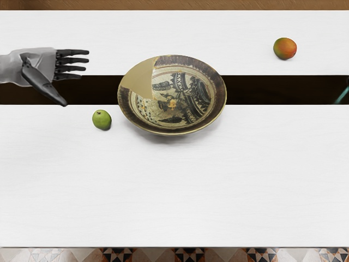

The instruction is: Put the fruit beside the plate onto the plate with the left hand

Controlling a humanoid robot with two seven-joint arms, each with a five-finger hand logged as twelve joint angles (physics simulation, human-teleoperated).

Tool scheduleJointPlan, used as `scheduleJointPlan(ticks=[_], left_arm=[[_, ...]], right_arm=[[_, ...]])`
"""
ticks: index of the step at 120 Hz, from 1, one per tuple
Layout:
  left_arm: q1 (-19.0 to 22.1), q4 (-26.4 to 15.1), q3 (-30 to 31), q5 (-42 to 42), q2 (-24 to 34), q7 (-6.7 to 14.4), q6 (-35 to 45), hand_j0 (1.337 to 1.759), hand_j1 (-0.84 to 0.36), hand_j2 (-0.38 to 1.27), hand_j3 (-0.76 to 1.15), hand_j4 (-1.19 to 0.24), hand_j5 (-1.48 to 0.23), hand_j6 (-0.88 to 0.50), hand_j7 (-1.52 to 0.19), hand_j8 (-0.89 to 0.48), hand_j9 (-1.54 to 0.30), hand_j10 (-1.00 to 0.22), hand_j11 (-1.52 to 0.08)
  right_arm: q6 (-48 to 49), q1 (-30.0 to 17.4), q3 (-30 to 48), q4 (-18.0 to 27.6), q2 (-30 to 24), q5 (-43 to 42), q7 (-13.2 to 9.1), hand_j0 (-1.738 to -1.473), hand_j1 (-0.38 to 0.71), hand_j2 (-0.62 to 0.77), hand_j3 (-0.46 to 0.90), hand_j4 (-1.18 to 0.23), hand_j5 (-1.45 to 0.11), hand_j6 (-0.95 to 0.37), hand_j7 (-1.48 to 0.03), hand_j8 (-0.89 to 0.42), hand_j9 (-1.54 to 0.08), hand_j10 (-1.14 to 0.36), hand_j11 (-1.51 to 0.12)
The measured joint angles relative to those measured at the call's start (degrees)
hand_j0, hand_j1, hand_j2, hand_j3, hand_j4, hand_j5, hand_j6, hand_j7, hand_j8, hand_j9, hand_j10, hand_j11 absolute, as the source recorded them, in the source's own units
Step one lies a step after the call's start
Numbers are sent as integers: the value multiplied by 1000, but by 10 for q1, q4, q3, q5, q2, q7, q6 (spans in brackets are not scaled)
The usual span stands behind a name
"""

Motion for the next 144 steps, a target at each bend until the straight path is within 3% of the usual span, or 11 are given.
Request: scheduleJointPlan(ticks=[16,37,74,82,91,103,144], left_arm=[[0,-1,0,5,1,-1,0,1658,343,2,0,-7,-7,-7,-7,-6,-7,-6,-6],[0,-1,0,15,0,28,11,1658,344,2,0,-6,-6,-6,-6,-6,-6,-5,-6],[-16,-7,49,67,-49,44,175,1658,326,5,0,-21,-26,-22,-26,-22,-26,-21,-26],[-18,-30,65,88,-46,44,239,1658,321,6,0,-26,-32,-26,-32,-26,-31,-26,-31],[-65,-77,129,102,-49,41,351,1658,316,6,0,-29,-37,-30,-37,-29,-36,-29,-36],[-69,-129,192,110,-51,39,467,1658,299,9,0,-44,-56,-45,-56,-45,-56,-44,-56],[-97,-216,328,113,-100,38,675,1658,204,26,0,-123,-159,-124,-159,-124,-158,-123,-158]], right_arm=[[0,1,2,1,0,0,0,-1658,-329,-3,0,-17,-22,-17,-22,-17,-22,-17,-22],[1,3,3,2,0,2,-1,-1658,-329,-3,0,-17,-22,-17,-22,-17,-22,-17,-22],[1,3,3,3,0,2,-1,-1658,-329,-3,0,-17,-22,-17,-22,-17,-22,-17,-22],[1,4,3,3,0,2,-1,-1658,-329,-3,0,-17,-22,-17,-22,-17,-22,-17,-22],[1,4,3,3,0,2,-1,-1658,-329,-3,0,-17,-22,-17,-22,-17,-22,-17,-22],[1,3,3,3,0,2,-1,-1658,-329,-3,0,-17,-22,-17,-22,-17,-22,-17,-22],[1,4,3,3,0,2,-1,-1658,-329,-3,0,-17,-22,-17,-22,-17,-22,-17,-22]])
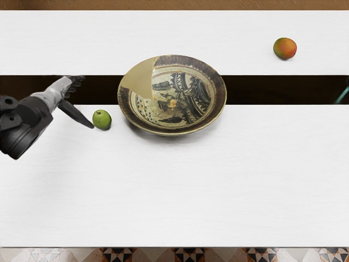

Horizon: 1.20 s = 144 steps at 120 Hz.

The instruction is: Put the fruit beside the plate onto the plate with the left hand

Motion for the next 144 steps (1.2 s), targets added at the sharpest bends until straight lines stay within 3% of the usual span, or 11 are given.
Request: scheduleJointPlan(ticks=[60,124,131,144], left_arm=[[-2,-5,50,5,-31,0,25,1658,-41,67,0,-327,-424,-327,-424,-327,-424,-327,-424],[-4,41,46,6,-69,0,26,1658,-88,75,0,-365,-474,-365,-474,-365,-474,-365,-474],[-3,51,46,6,-103,0,26,1658,-88,75,0,-366,-475,-366,-475,-366,-475,-366,-475],[0,60,46,6,-107,0,26,1658,-90,75,0,-367,-477,-367,-477,-367,-477,-367,-477]], right_arm=[[0,0,0,0,0,0,0,-1658,-329,-3,0,-17,-22,-17,-22,-17,-22,-17,-22],[0,0,0,0,0,0,0,-1658,-329,-3,0,-17,-22,-17,-22,-17,-22,-17,-22],[0,0,0,0,0,0,0,-1658,-329,-3,0,-17,-22,-16,-22,-17,-22,-17,-22],[0,0,0,0,0,0,0,-1658,-329,-3,0,-17,-22,-17,-22,-17,-22,-17,-22]])
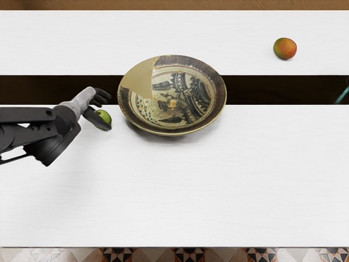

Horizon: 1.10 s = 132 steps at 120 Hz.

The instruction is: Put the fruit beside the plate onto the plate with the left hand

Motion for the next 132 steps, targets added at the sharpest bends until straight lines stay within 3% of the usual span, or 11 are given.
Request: scheduleJointPlan(ticks=[65,95,121,132], left_arm=[[10,5,-1,4,-6,1,0,1658,-271,111,0,-536,-659,-537,-658,-493,-670,-514,-678],[17,5,-2,8,-6,-1,-1,1653,-352,204,0,-586,-733,-548,-736,-414,-769,-461,-793],[20,6,-1,5,-5,3,-1,1650,-331,336,0,-673,-824,-596,-839,-383,-878,-503,-900],[19,5,-2,1,-2,4,-1,1649,-310,296,0,-691,-867,-581,-882,-374,-914,-501,-932]], right_arm=[[0,0,0,0,0,0,0,-1658,-329,-3,0,-17,-22,-17,-22,-17,-22,-17,-22],[0,0,0,0,0,0,0,-1658,-329,-4,0,-17,-22,-17,-22,-17,-22,-17,-22],[0,0,0,0,0,0,0,-1658,-329,-4,0,-17,-22,-17,-22,-17,-22,-17,-22],[0,0,0,0,0,0,0,-1658,-329,-4,0,-17,-22,-17,-22,-17,-22,-17,-22]])
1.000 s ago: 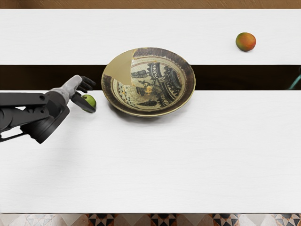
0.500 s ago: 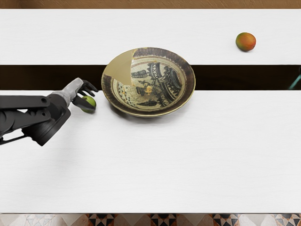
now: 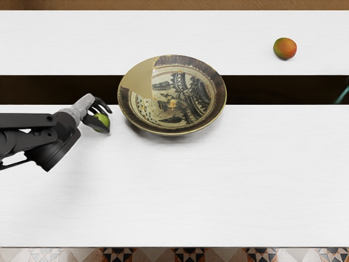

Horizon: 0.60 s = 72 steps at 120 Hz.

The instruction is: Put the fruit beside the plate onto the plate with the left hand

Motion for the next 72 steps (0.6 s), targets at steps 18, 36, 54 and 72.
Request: scheduleJointPlan(ticks=[18,36,54,72], left_arm=[[-3,-2,-6,-9,5,0,0,1649,-291,273,0,-692,-933,-558,-918,-367,-940,-513,-953],[-4,-7,-29,-12,17,0,0,1650,-296,291,0,-692,-959,-547,-942,-357,-951,-507,-960],[-5,-11,-48,-14,39,0,0,1650,-309,310,0,-684,-979,-537,-952,-350,-965,-504,-962],[-9,-15,-60,-14,54,0,0,1650,-336,350,0,-680,-986,-517,-957,-329,-968,-490,-965]], right_arm=[[0,0,0,0,0,0,0,-1658,-329,-3,0,-17,-22,-16,-22,-17,-22,-17,-22],[0,0,0,0,0,0,0,-1658,-329,-3,0,-17,-22,-16,-22,-16,-22,-17,-22],[0,0,0,0,0,0,0,-1658,-329,-3,0,-17,-22,-16,-22,-16,-22,-17,-22],[0,0,0,0,0,0,0,-1658,-329,-3,0,-17,-22,-16,-22,-16,-22,-17,-22]])
